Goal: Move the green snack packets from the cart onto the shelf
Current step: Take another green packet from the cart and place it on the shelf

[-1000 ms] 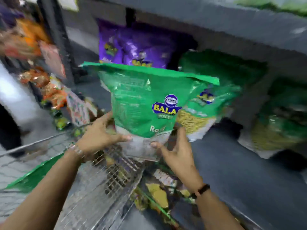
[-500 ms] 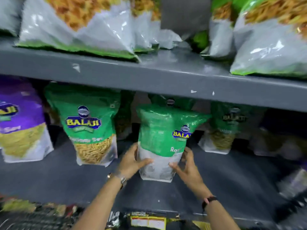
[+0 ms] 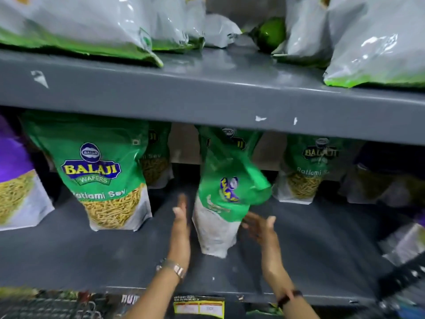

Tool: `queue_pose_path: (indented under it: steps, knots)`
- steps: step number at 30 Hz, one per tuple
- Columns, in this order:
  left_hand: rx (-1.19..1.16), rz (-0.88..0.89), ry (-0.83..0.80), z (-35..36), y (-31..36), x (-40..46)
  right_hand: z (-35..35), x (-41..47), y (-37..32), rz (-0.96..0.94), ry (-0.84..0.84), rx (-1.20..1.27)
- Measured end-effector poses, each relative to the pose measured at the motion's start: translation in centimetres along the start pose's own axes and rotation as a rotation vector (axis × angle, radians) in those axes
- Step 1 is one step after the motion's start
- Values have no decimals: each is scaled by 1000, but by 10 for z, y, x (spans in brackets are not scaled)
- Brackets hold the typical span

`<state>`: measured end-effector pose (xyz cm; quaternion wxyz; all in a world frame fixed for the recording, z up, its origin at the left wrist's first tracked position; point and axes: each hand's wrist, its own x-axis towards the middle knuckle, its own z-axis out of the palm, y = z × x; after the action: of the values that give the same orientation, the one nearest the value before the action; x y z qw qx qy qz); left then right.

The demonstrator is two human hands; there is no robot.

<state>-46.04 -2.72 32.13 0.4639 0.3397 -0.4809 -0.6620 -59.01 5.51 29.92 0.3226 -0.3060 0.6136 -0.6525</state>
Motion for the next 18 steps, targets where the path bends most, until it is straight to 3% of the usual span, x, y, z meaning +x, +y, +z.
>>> queue_pose_path:
  steps: [1, 3, 7, 9, 12, 16, 18]
  knots:
    - [15, 9, 47, -7, 0, 3, -3, 1, 2, -28, 114, 36]
    - [21, 71, 146, -8, -9, -2, -5, 7, -3, -47, 158, 50]
    - [117, -39, 107, 17, -33, -20, 23, 17, -18, 39, -90, 55]
    - [131, 7, 58, 21, -31, -21, 33, 10, -19, 32, -108, 65]
    - [69, 44, -24, 10, -23, -4, 32, -11, -9, -25, -48, 92]
    - [66, 79, 160, -3, -16, 1, 21, -15, -2, -42, 147, 79]
    - [81, 106, 179, 1, -22, -10, 21, -6, -9, -48, 99, 30]
